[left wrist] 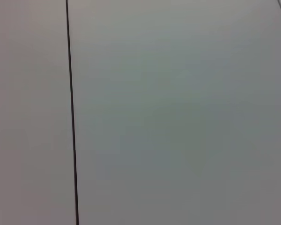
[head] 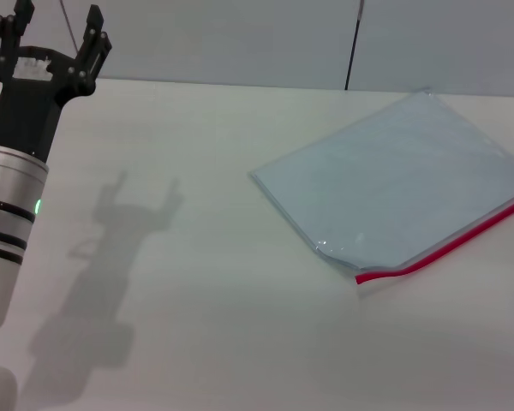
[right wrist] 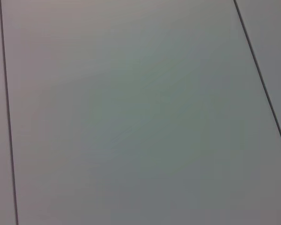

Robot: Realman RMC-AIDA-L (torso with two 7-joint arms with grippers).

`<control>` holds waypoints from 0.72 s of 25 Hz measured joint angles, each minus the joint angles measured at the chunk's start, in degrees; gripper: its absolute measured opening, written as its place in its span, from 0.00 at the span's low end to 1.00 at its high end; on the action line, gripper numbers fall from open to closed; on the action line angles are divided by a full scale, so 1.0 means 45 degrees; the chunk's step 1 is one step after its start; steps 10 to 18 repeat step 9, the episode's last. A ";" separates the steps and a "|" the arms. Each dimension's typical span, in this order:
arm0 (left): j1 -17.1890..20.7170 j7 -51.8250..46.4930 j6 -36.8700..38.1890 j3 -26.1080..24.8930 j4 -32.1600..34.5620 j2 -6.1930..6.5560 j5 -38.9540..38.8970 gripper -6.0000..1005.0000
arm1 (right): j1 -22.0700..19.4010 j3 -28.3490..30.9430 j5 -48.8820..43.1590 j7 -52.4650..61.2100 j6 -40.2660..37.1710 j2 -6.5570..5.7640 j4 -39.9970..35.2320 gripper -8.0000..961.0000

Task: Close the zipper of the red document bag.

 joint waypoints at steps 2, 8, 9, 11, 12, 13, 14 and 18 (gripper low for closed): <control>0.0000 0.0000 -0.0003 0.0042 -0.0004 0.0002 -0.0020 0.83 | 0.0002 0.0001 0.0000 0.0000 0.0000 0.0000 0.0000 0.92; -0.0011 0.0000 -0.0041 0.0156 -0.0012 0.0019 -0.0094 0.83 | 0.0010 0.0001 0.0000 0.0000 0.0000 0.0000 0.0000 0.92; -0.0012 0.0000 -0.0041 0.0156 -0.0012 0.0020 -0.0096 0.83 | 0.0010 0.0000 0.0000 0.0000 0.0000 0.0000 0.0000 0.92; -0.0012 0.0000 -0.0041 0.0156 -0.0012 0.0020 -0.0096 0.83 | 0.0010 0.0000 0.0000 0.0000 0.0000 0.0000 0.0000 0.92; -0.0012 0.0000 -0.0041 0.0156 -0.0012 0.0020 -0.0096 0.83 | 0.0010 0.0000 0.0000 0.0000 0.0000 0.0000 0.0000 0.92; -0.0012 0.0000 -0.0041 0.0156 -0.0012 0.0020 -0.0096 0.83 | 0.0010 0.0000 0.0000 0.0000 0.0000 0.0000 0.0000 0.92; -0.0012 0.0000 -0.0041 0.0156 -0.0012 0.0020 -0.0096 0.83 | 0.0010 0.0000 0.0000 0.0000 0.0000 0.0000 0.0000 0.92; -0.0012 0.0000 -0.0041 0.0156 -0.0012 0.0020 -0.0096 0.83 | 0.0010 0.0000 0.0000 0.0000 0.0000 0.0000 0.0000 0.92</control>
